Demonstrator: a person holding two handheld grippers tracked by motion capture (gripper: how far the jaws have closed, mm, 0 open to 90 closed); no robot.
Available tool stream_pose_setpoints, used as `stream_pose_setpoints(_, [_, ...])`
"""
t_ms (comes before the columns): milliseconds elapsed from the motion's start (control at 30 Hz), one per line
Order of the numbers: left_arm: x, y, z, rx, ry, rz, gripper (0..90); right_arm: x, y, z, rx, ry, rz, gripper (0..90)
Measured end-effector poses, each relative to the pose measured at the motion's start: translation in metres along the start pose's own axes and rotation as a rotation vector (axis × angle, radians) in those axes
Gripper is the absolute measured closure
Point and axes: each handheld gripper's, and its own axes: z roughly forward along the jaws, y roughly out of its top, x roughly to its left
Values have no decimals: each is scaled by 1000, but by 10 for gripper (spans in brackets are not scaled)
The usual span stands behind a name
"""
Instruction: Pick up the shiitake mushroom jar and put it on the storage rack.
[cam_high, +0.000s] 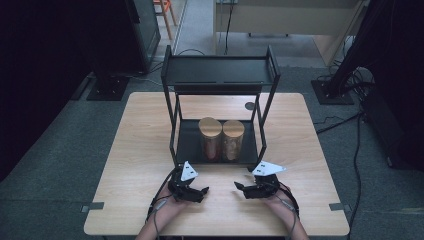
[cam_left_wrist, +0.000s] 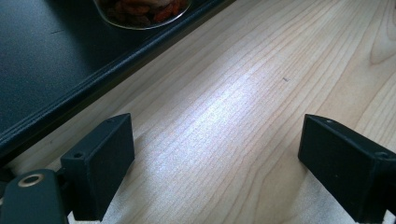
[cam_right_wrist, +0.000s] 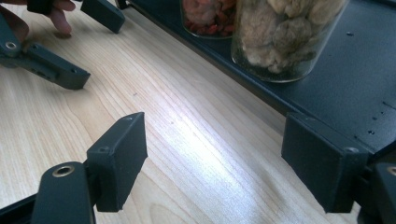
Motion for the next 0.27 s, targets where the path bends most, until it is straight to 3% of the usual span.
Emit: stream_pose_setpoints(267, [0,0,0,0,0,-1,110,-2,-2,2,10,-2,6,220])
